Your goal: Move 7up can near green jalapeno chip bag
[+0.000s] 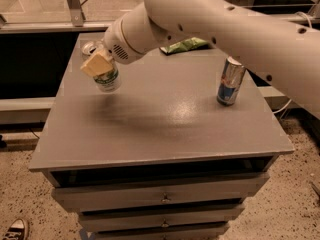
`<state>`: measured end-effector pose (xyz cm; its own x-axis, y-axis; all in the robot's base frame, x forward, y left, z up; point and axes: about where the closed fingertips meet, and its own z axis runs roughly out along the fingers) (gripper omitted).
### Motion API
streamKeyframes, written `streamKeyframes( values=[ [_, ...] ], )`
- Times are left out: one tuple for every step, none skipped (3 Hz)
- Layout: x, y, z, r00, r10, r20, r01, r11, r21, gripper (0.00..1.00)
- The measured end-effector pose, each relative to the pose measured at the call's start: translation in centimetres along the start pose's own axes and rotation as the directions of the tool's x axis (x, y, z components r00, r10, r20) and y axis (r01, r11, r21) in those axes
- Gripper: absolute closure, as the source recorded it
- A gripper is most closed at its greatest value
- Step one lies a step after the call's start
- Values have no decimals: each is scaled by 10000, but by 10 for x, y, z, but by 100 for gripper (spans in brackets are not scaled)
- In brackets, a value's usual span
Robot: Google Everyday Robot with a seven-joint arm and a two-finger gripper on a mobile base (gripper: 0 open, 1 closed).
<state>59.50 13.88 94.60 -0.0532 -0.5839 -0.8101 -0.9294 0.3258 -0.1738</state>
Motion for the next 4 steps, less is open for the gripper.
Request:
streamKeyframes(
  values=[
    [-1, 7, 5, 10000, -6, 2, 6, 9999, -120, 100],
    [1, 3, 1, 10000, 90, -21, -90, 9999, 45, 100],
    [29, -49, -35, 9989, 419, -223, -385, 9900, 1354, 100],
    [59, -96, -65, 9958, 869, -280, -777, 9678, 2396, 100]
  ],
)
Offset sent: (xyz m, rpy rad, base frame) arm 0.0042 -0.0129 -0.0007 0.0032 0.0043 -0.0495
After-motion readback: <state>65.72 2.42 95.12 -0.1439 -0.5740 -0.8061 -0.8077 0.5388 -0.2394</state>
